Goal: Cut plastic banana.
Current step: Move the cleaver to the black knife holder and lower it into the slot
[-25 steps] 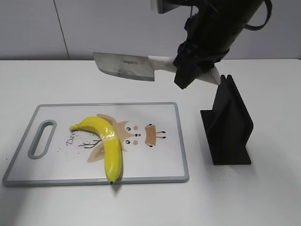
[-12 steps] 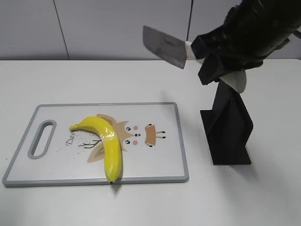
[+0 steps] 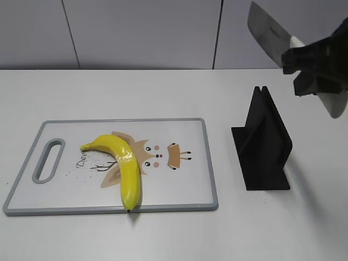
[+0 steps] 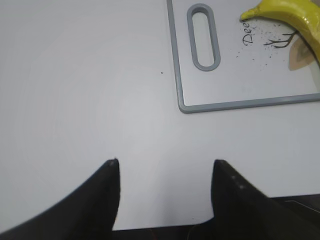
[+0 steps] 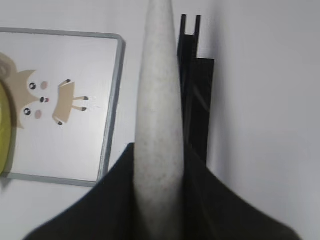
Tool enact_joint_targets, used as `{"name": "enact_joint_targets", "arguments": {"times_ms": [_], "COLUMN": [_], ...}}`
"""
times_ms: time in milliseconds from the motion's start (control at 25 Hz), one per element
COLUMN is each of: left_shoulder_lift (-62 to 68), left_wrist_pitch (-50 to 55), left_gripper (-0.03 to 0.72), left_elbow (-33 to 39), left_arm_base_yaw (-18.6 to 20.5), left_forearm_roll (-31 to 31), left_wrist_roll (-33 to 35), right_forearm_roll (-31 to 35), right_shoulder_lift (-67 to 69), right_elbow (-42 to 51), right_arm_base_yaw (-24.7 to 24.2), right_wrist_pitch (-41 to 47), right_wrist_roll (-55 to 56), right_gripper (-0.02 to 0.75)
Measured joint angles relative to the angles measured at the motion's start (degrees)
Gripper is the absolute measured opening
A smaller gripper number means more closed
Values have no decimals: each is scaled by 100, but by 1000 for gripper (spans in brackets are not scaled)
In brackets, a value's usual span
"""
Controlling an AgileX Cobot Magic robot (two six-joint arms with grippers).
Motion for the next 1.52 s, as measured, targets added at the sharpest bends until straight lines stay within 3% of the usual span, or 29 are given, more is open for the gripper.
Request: {"name": "enact_joint_targets", "arguments": {"times_ms": [200,640,1320,1520], "left_shoulder_lift": [-1126,-2763,-2827,-2827], "left_wrist_pitch": [-35,-265,-265,-265], "left_gripper": [562,562,562,562], "left_elbow": [532,665,665,665], "left_arm_base_yaw": [0,0,4,4], "left_forearm_roll": [0,12,70,75], "left_wrist_roll": [0,-65,-277,-282], "right_forearm_roll": [-232,-412,-454,-127], "right_shoulder_lift": [-169,-174,635,729], "right_elbow": [375,952,1278,1290], "right_arm_base_yaw": [0,0,0,0], "right_wrist_pitch": [-7,-307,-791,-736], "right_wrist_roll": [317,467,505,511], "right_gripper": [191,190,190,190]}}
